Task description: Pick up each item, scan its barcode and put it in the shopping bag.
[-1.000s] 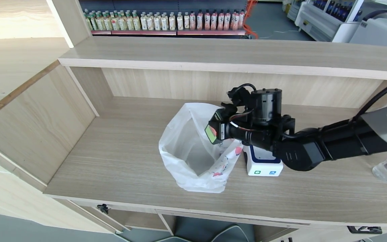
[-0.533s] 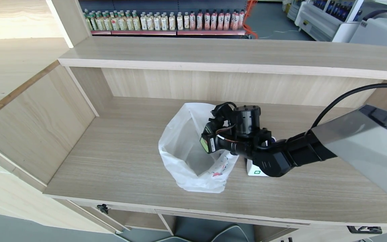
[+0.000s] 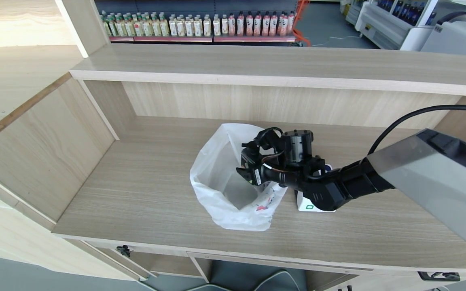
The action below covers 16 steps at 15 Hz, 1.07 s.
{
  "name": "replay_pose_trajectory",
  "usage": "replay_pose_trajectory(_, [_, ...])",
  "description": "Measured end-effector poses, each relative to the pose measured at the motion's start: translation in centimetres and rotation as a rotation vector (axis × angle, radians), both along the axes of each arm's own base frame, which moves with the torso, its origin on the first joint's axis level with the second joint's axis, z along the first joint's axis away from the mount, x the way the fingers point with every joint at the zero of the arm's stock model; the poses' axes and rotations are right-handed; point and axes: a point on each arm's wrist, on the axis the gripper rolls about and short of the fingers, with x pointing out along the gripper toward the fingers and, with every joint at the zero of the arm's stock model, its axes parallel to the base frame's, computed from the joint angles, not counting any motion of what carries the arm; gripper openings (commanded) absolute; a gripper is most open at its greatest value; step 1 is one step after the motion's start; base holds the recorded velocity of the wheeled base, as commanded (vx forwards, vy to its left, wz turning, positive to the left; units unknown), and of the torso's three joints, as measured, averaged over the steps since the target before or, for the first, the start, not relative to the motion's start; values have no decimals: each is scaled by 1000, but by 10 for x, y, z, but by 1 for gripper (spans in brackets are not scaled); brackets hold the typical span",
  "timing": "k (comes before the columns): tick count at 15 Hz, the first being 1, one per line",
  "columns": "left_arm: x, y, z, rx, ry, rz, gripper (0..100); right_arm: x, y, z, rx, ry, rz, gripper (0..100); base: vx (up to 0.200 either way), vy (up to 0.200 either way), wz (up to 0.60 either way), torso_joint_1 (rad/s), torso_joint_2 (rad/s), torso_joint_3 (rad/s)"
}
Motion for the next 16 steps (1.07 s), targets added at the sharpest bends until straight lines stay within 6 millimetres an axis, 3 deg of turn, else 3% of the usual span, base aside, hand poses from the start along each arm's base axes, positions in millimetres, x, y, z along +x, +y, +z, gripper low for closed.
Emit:
replay_pose_trajectory(4, [0,0,0,0,0,0,100,-12,-16,37,118,6,36,100,0,0,0,0,0,0])
replay_pose_trajectory(8, [0,0,0,0,0,0,100,-49,-60,92,239,-4,71,100,0,0,0,0,0,0])
replay_pose_trajectory(12, [0,0,0,0,0,0,100,-111,-132,141,273,68,-52,100,0,0,0,0,0,0])
replay_pose_trajectory(16, [0,0,0,0,0,0,100,-175,-223,159,190,88,-359,100,0,0,0,0,0,0])
